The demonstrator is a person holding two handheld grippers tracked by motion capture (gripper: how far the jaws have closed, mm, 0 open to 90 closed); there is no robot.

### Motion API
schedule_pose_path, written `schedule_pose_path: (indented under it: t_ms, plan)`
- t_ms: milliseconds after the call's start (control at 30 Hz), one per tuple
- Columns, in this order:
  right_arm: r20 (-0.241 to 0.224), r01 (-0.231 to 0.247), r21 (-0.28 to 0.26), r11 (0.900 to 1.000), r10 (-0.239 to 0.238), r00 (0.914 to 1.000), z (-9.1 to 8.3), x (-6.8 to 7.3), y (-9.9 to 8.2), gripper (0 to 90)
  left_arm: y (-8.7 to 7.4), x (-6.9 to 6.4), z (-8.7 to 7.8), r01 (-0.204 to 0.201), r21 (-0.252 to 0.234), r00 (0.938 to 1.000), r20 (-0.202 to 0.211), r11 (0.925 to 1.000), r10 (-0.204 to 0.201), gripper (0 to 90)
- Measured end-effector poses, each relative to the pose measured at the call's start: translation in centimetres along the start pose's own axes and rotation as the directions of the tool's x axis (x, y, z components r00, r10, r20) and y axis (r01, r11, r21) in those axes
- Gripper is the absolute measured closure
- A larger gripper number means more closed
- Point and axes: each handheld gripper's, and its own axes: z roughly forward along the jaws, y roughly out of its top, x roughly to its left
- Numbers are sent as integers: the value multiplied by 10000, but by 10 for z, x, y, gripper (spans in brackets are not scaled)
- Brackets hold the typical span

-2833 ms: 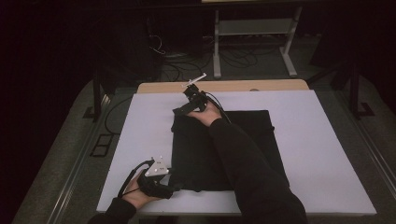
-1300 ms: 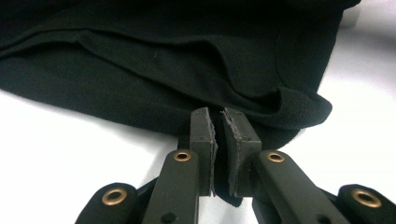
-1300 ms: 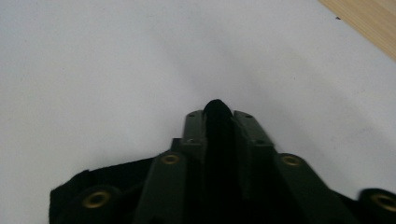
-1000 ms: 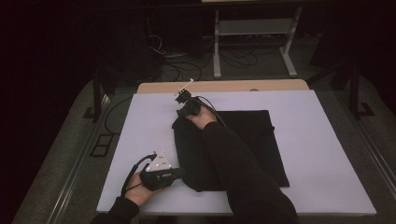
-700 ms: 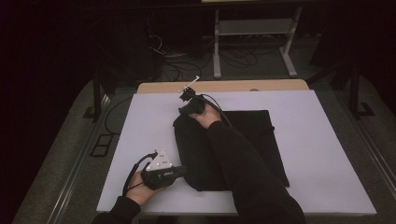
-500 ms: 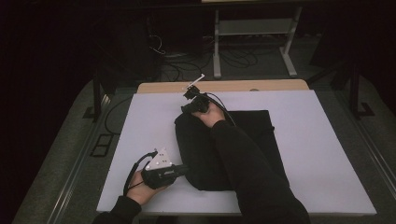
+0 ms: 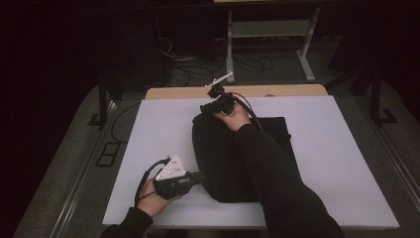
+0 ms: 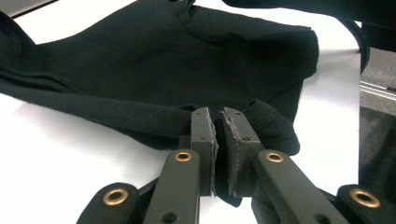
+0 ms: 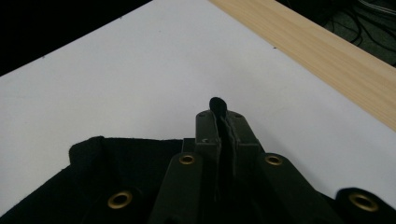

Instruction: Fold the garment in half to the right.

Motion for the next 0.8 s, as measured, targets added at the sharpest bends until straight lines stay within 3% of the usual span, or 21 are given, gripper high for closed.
schedule_pose_path:
  t_ms: [333, 667, 800]
  plan:
    - [66, -160, -311, 9994, 162, 9998, -24, -13, -5, 835, 16, -12, 19, -503, 43, 9981, 356, 9987, 501, 817]
    - [204, -351, -503, 9981, 361, 9991, -42, -24, -13, 835, 30, -19, 30, -731, -183, 9960, 500, 9972, 739, 817]
    - [235, -450, -682, 9967, 467, 9986, -50, -29, -18, 834, 36, -21, 33, -648, -389, 9961, 571, 9971, 669, 816]
